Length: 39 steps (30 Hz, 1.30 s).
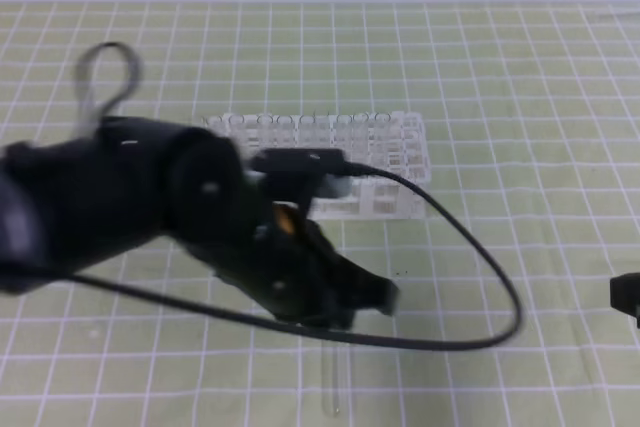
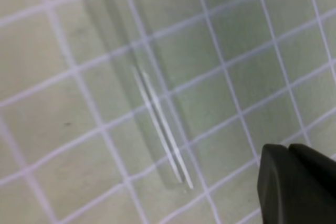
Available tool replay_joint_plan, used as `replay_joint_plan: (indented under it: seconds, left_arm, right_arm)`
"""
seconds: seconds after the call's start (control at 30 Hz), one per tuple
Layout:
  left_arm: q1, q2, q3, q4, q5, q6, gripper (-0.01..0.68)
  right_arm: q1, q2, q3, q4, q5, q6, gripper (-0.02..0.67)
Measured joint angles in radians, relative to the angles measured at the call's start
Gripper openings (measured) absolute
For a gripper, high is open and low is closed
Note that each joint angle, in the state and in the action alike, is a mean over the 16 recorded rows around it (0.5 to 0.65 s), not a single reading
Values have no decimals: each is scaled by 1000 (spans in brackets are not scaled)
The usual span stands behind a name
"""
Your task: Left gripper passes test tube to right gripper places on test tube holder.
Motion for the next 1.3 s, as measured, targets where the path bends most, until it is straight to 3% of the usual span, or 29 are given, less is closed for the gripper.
replay_joint_plan:
  seconds: [0.4,1.3]
  left_arm:
    - [-74,232,-228,102,188,-71,3]
    - [-56,369,-253,150,215,-147,40]
  right_arm:
    - [0,1,0,-68,0,2,-2]
    - [0,1,0,-84,-2,2,-2]
